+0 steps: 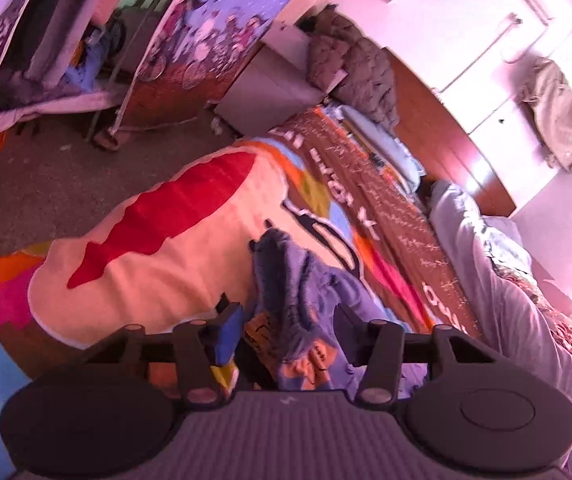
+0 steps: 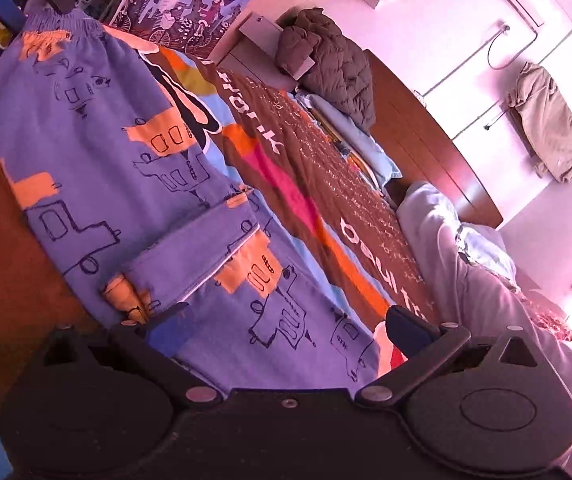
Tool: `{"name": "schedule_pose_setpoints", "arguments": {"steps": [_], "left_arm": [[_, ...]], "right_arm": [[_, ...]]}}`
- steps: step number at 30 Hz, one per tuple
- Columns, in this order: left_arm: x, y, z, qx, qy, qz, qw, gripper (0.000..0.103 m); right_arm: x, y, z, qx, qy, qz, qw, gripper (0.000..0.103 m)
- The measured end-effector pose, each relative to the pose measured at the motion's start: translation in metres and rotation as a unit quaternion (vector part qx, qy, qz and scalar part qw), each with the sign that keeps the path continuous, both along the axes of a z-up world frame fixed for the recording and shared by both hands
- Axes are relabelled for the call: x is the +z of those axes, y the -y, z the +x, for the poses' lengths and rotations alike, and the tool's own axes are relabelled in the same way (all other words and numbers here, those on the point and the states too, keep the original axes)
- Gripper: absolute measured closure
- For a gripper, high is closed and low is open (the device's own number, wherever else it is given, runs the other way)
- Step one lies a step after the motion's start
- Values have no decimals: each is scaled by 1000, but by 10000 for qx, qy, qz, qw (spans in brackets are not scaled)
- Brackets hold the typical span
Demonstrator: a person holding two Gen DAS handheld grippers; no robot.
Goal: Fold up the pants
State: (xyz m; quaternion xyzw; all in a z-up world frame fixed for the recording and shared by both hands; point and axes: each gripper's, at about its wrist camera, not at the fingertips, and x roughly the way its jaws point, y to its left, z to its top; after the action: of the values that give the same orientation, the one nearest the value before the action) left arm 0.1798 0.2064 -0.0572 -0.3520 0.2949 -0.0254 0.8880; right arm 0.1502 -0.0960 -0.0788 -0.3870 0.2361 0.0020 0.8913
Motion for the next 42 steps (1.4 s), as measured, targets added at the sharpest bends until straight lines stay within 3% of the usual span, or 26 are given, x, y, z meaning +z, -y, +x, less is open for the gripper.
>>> {"name": "schedule_pose_setpoints", "arguments": {"steps": [3, 6, 8, 9, 10, 13, 19, 24, 26, 29, 31, 33, 37, 42], "left_arm": [[-6, -6, 8, -43, -347, -239, 9991, 46], [-6, -4, 14, -174, -538, -156, 9983, 46], [-6, -1, 16, -162, -642, -37, 9978, 54], [-6, 0, 16, -70, -720, 36, 9974, 67], [-6, 1, 16, 53, -809, 81, 9967, 74], [-4, 3, 12, 311, -832, -11, 9960, 82], [21, 37, 1, 344, -399, 1081, 9927, 87], [35, 54, -2, 361, -286, 1467, 9881, 87], [42, 60, -2, 300, -261, 1623, 9859, 87], [57, 70, -2, 179, -242, 1890, 9815, 87], [72, 84, -2, 49, -174, 2196, 9754, 87], [90, 105, -2, -138, -80, 2514, 9677, 87], [123, 167, 2, -559, 154, 3225, 9448, 87], [145, 255, 7, -1163, 372, 3849, 9149, 87]], "right_arm": [[1, 6, 3, -55, -79, 190, 9998, 1], [1, 5, 6, -60, -88, 198, 9997, 1], [-1, 4, 6, -54, -63, 153, 9998, 1], [-1, 2, 5, -56, -55, 138, 9999, 1], [-1, 2, 5, -56, -50, 127, 9999, 1], [-2, 1, 4, -53, -38, 110, 9999, 1], [-2, 1, 4, -51, -29, 96, 9999, 1], [-1, 2, 4, -43, -42, 158, 9999, 1], [4, 7, 6, -32, -88, 377, 9992, 1], [28, 31, 1, 169, -17, 1202, 9926, 1], [44, 48, -7, 387, 201, 1486, 9879, 1], [54, 68, -12, 594, 339, 1429, 9874, 1], [58, 109, -12, 623, 359, 1399, 9876, 1], [58, 171, -15, 284, 224, 2292, 9727, 1]]}}
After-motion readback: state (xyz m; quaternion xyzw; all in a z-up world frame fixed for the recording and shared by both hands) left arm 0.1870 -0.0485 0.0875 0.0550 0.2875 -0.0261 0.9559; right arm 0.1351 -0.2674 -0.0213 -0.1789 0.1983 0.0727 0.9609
